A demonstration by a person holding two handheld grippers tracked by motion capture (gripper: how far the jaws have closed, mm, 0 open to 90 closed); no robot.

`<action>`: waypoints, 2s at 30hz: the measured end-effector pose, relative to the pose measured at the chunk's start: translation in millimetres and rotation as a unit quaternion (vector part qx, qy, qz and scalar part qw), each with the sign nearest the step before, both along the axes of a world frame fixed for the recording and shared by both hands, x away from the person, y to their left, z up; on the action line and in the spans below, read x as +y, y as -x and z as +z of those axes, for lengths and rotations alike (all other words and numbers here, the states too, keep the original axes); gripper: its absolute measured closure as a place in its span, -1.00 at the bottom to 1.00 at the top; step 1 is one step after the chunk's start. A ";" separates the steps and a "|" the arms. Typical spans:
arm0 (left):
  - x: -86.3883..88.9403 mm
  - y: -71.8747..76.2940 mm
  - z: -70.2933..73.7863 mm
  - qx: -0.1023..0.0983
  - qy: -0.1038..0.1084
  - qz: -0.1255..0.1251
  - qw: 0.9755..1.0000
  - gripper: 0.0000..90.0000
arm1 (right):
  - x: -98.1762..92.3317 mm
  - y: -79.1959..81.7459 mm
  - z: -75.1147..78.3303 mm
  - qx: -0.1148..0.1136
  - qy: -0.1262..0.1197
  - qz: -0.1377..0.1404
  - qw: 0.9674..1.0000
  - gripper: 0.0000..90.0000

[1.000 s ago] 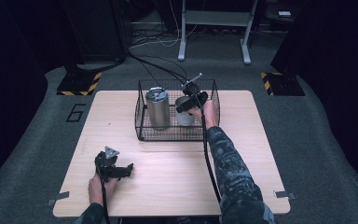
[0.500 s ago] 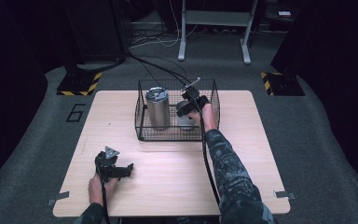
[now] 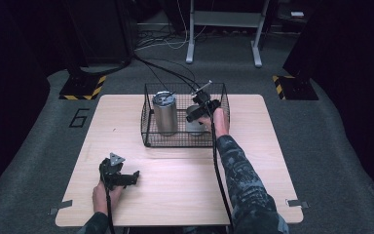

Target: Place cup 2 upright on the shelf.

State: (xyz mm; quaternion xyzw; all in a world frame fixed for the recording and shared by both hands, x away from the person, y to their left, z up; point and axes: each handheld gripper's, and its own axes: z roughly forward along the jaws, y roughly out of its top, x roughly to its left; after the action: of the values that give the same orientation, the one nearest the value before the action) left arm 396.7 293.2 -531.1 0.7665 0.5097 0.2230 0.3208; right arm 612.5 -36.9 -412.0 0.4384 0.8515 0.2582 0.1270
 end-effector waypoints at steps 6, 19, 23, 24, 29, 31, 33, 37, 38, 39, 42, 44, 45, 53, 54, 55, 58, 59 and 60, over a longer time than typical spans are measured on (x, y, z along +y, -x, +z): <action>-0.2 0.1 -0.1 -0.001 0.000 0.001 1.000 -0.98 | -7.9 10.6 18.5 -0.025 -0.012 0.007 1.000 -1.00; -0.4 0.3 0.0 0.000 0.001 0.002 1.000 -0.98 | -48.3 78.7 60.4 -0.064 -0.066 0.039 0.995 -1.00; -0.4 0.3 0.0 0.000 0.001 0.002 1.000 -0.98 | -62.7 106.0 63.1 -0.076 -0.071 0.045 0.994 -1.00; -0.4 0.3 0.0 0.000 0.001 0.002 1.000 -0.98 | -65.7 112.5 62.8 -0.076 -0.070 0.047 0.994 -1.00; -0.4 0.3 0.0 0.000 0.001 0.002 1.000 -0.98 | -81.0 143.4 60.8 -0.093 -0.068 0.055 0.992 -1.00; -0.4 0.4 0.0 0.000 0.001 0.002 1.000 -0.98 | -88.2 154.4 59.5 -0.097 -0.065 0.055 0.992 -1.00; -0.4 0.3 0.0 0.000 0.001 0.002 1.000 -0.98 | -94.6 163.5 56.6 -0.102 -0.062 0.053 0.991 -1.00; -0.3 0.1 -0.1 0.000 0.001 0.001 1.000 -0.98 | -111.9 182.0 45.2 -0.105 -0.058 0.041 0.992 -1.00; 0.0 0.1 0.1 0.000 -0.001 -0.001 1.000 -0.98 | -117.1 187.7 40.1 -0.103 -0.057 0.029 0.993 -1.00; -0.3 0.1 -0.1 -0.001 0.002 0.001 1.000 -0.98 | -122.7 191.1 36.0 -0.105 -0.052 0.028 0.993 -1.00; -0.9 0.2 -0.3 -0.001 0.005 0.005 1.000 -0.98 | -137.9 201.7 24.6 -0.101 -0.050 0.007 0.994 -1.00; -0.8 -0.1 -0.3 -0.002 0.004 0.003 1.000 -0.98 | -149.3 208.1 16.2 -0.099 -0.049 -0.007 0.994 -1.00; -0.9 -0.1 -0.4 -0.002 0.004 0.003 1.000 -0.98 | -154.5 211.1 11.8 -0.096 -0.049 -0.014 0.994 -1.00; -0.9 0.0 -0.3 -0.001 0.004 0.002 1.000 -0.98 | -168.8 219.9 -2.5 -0.092 -0.046 -0.035 0.994 -1.00; -0.9 0.0 -0.3 -0.001 0.004 0.002 1.000 -0.98 | -168.8 219.9 -2.5 -0.092 -0.046 -0.035 0.994 -1.00; -1.0 -0.1 -0.3 0.000 0.005 0.001 1.000 -0.98 | -168.8 219.9 -2.5 -0.092 -0.046 -0.035 0.994 -1.00; -1.0 -0.1 -0.3 0.000 0.004 0.001 1.000 -0.98 | -213.0 244.6 -64.8 -0.076 -0.037 -0.098 0.992 -1.00; -0.9 -0.1 -0.3 0.000 0.004 0.001 1.000 -0.98 | -216.1 246.0 -71.8 -0.075 -0.041 -0.106 0.991 -1.00; -1.0 -0.1 -0.3 0.000 0.005 0.001 1.000 -0.98 | -218.6 247.8 -78.6 -0.071 -0.044 -0.114 0.990 -1.00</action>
State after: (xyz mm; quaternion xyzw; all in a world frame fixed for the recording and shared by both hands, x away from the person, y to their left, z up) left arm 396.8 292.2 -531.4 0.7643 0.5115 0.2212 0.3244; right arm 364.8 -255.5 -490.6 0.5183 0.7726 0.3094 0.1968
